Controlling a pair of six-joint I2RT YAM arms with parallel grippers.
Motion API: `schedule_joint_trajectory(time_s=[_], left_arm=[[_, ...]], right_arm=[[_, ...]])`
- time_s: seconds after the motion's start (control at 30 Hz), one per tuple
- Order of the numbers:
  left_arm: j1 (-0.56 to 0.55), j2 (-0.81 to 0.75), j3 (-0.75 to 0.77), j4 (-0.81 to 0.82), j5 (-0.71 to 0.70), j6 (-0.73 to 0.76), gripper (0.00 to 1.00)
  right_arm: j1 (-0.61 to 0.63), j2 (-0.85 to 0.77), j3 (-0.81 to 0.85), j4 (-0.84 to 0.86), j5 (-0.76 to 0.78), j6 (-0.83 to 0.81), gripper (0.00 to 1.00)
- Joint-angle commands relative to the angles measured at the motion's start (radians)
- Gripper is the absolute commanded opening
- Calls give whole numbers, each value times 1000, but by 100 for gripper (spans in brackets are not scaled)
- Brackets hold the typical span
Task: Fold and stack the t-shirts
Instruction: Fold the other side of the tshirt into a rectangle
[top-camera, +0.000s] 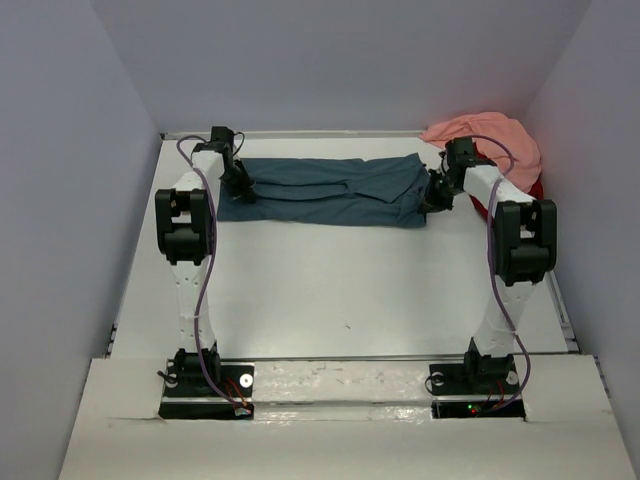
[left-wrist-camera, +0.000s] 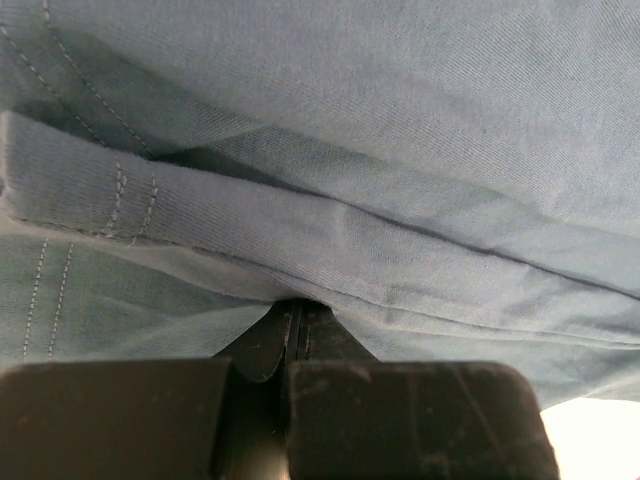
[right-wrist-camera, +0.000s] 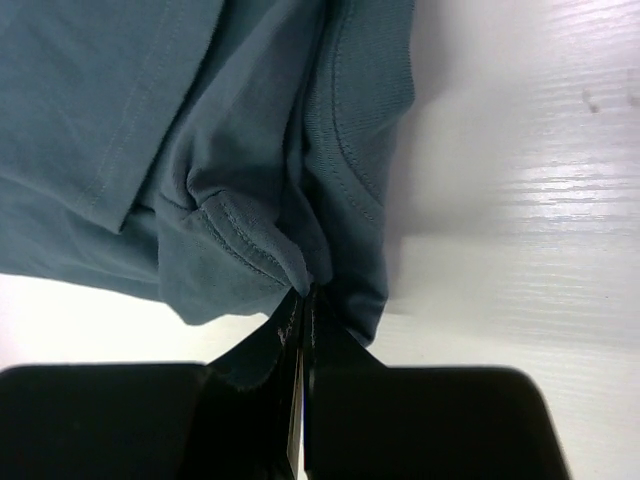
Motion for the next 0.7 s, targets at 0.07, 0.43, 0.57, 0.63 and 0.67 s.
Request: schedule_joint_trajectory(time_s=[0.07, 0.43, 0.57, 0.63, 0.67], left_arm=[[4, 47, 5, -50, -89, 34, 0], [4, 63, 50, -74, -96, 33, 0], [4, 72, 68, -82, -96, 33, 0], [4, 75, 73, -85, -96, 33, 0], [4, 77, 79, -88, -96, 33, 0]], right_arm=[[-16, 25, 75, -50, 83, -35, 0], [-82, 31, 71, -93, 173, -18, 0], [-93, 37, 80, -107, 186, -18, 0], [-102, 43, 86, -112, 195, -18, 0], [-102, 45, 89, -115, 198, -18, 0]])
